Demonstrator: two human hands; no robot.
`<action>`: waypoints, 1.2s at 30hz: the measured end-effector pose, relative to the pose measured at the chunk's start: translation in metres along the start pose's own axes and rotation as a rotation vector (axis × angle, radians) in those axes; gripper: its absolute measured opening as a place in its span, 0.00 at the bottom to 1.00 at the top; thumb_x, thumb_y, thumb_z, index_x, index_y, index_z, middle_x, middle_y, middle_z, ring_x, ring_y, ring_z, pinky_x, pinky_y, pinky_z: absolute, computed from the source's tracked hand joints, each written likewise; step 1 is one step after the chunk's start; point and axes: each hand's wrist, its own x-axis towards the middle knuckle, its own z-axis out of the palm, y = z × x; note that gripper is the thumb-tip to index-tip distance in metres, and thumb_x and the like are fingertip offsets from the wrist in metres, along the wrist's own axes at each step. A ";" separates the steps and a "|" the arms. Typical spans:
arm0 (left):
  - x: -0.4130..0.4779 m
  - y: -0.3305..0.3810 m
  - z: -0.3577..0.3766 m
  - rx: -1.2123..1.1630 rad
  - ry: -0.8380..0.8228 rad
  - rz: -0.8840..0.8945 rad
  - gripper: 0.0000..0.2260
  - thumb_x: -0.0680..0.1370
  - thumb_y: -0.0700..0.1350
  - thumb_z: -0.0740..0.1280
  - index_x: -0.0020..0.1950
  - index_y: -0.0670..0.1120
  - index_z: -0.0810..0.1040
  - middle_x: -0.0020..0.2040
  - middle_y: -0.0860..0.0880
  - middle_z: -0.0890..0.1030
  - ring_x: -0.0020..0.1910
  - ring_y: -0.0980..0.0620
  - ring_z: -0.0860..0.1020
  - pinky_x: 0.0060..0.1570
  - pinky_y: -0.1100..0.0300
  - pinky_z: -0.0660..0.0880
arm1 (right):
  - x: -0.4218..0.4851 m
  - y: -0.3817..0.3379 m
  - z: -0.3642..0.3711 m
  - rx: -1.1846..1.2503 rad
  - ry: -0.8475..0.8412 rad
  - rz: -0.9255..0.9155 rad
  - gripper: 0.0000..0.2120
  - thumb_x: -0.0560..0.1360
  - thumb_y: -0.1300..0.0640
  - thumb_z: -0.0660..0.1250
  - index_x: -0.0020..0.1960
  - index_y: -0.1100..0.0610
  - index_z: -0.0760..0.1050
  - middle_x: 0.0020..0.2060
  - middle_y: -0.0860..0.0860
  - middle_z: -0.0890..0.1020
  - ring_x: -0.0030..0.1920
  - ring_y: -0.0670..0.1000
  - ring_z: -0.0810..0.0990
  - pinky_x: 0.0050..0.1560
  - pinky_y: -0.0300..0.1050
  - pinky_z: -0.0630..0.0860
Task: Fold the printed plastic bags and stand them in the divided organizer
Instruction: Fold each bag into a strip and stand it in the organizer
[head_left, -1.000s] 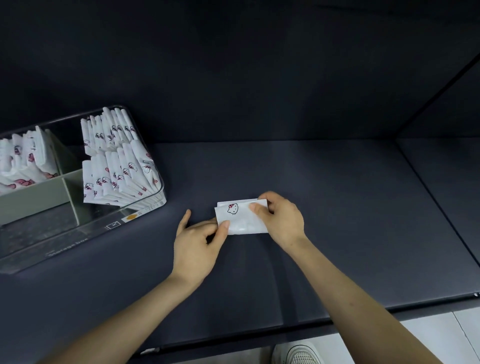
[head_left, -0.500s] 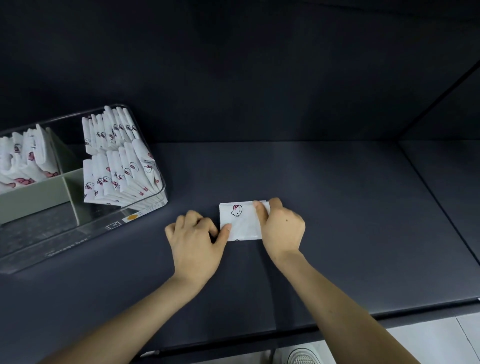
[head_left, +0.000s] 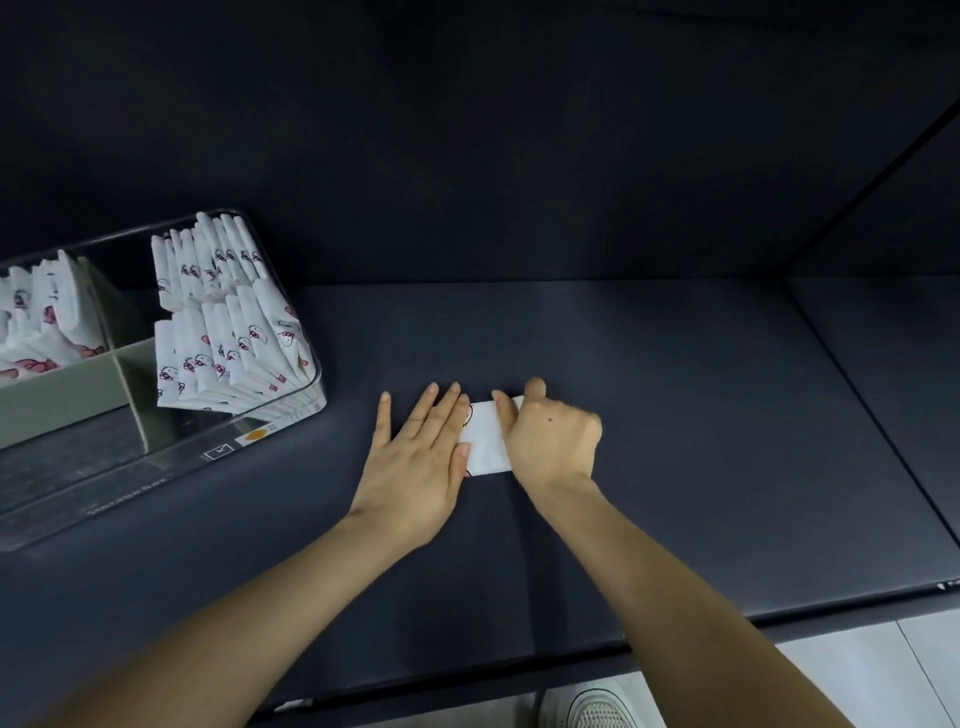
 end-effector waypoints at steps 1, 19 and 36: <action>0.000 0.001 0.000 0.008 0.005 -0.009 0.24 0.83 0.50 0.45 0.70 0.40 0.71 0.71 0.46 0.72 0.71 0.46 0.69 0.68 0.41 0.52 | 0.001 0.001 0.001 -0.045 0.025 0.022 0.23 0.70 0.38 0.67 0.32 0.57 0.69 0.16 0.50 0.67 0.20 0.49 0.56 0.26 0.37 0.55; -0.003 0.003 0.001 -0.073 -0.024 -0.032 0.26 0.83 0.52 0.42 0.71 0.42 0.71 0.70 0.47 0.72 0.71 0.46 0.68 0.68 0.41 0.52 | -0.015 0.012 -0.035 0.762 -0.572 0.431 0.19 0.72 0.53 0.67 0.29 0.54 0.61 0.23 0.46 0.62 0.25 0.48 0.61 0.28 0.42 0.57; 0.002 -0.015 -0.121 -1.349 -0.137 -0.423 0.07 0.77 0.37 0.67 0.45 0.48 0.83 0.40 0.44 0.84 0.34 0.51 0.80 0.31 0.63 0.75 | -0.011 0.015 -0.084 1.195 -0.430 0.127 0.08 0.73 0.59 0.72 0.51 0.55 0.76 0.47 0.44 0.83 0.46 0.43 0.80 0.47 0.34 0.74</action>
